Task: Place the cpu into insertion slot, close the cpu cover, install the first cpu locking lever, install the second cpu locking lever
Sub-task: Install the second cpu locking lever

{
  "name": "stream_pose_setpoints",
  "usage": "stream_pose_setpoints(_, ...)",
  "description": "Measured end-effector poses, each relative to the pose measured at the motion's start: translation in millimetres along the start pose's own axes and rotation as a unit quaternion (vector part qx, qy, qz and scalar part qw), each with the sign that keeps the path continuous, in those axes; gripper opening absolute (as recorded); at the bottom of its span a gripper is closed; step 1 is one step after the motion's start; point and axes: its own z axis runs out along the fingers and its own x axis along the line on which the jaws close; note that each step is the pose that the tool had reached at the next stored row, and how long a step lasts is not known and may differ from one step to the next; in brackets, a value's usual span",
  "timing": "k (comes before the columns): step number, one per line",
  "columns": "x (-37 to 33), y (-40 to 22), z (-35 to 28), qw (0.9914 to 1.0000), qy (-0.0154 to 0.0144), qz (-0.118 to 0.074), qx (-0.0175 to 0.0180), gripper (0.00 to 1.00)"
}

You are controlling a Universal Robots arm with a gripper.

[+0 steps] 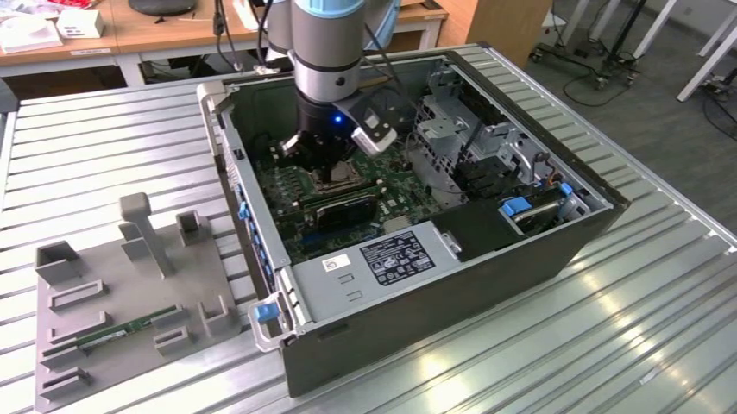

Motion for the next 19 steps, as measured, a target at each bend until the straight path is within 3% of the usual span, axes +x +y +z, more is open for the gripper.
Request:
stream_pose_setpoints(6, 2.7, -0.1, 3.0, 1.00000, -0.0001, 0.000, -0.0002, 0.11)
stream_pose_setpoints(13, 4.7, -1.1, 12.8, 1.00000, -0.0001, 0.000, -0.0002, 0.11)
stream_pose_setpoints(19, 6.3, -1.6, 17.6, 1.00000, -0.0001, 0.000, -0.0002, 0.11)
